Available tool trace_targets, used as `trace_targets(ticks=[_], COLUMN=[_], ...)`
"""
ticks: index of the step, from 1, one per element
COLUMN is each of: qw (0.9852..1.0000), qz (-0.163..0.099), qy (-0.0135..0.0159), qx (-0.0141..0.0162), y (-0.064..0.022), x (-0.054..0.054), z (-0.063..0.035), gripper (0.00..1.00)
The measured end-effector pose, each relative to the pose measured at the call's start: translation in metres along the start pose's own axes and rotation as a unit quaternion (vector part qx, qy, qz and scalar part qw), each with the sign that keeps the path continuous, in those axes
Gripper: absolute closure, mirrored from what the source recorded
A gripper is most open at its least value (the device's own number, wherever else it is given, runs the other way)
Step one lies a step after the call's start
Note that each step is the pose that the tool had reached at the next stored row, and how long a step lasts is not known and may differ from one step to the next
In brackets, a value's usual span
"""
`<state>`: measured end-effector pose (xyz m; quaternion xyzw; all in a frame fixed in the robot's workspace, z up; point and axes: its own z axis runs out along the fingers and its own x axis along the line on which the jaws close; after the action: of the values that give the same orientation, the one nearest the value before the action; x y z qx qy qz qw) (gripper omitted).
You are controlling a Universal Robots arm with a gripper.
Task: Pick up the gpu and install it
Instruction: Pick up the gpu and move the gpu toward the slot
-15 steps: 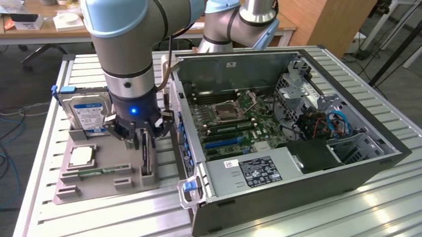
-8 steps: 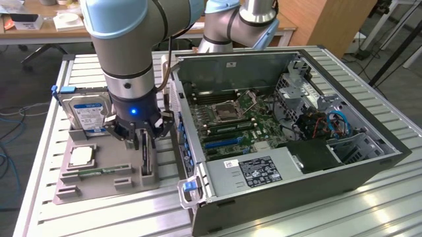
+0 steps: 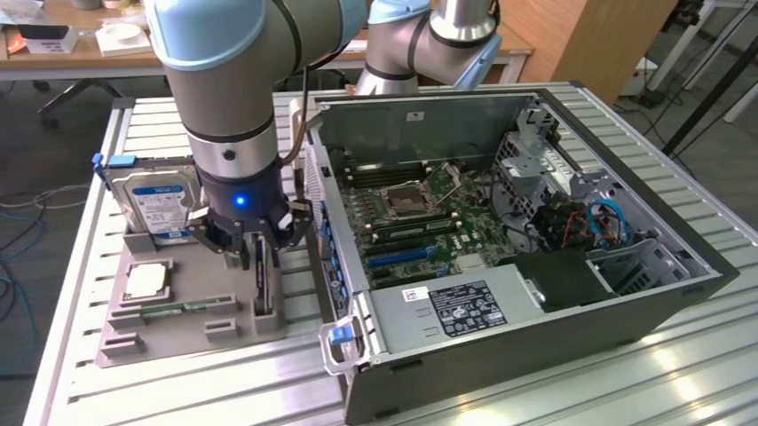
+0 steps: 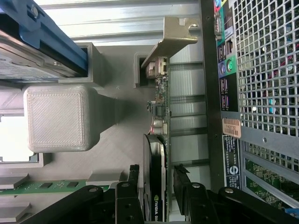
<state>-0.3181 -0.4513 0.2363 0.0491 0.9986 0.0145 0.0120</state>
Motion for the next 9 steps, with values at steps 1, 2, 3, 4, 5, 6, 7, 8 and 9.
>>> trace_targets(ticks=[1, 2, 3, 4, 5, 6, 7, 8, 9], qw=[1.0, 1.0, 1.0, 1.0, 1.0, 1.0, 1.0, 1.0, 1.0], qz=[0.0, 0.0, 0.0, 0.0, 0.0, 0.0, 0.0, 0.0, 0.0], qy=[0.0, 0.0, 0.0, 0.0, 0.0, 0.0, 0.0, 0.0, 0.0], qx=[0.0, 0.0, 0.0, 0.0, 0.0, 0.0, 0.0, 0.0, 0.0], y=[0.0, 0.0, 0.0, 0.0, 0.0, 0.0, 0.0, 0.0, 0.0], x=[0.0, 0.0, 0.0, 0.0, 0.0, 0.0, 0.0, 0.0, 0.0], z=[0.0, 0.0, 0.0, 0.0, 0.0, 0.0, 0.0, 0.0, 0.0], gripper=[0.57, 0.57, 0.57, 0.57, 0.57, 0.57, 0.57, 0.57, 0.57])
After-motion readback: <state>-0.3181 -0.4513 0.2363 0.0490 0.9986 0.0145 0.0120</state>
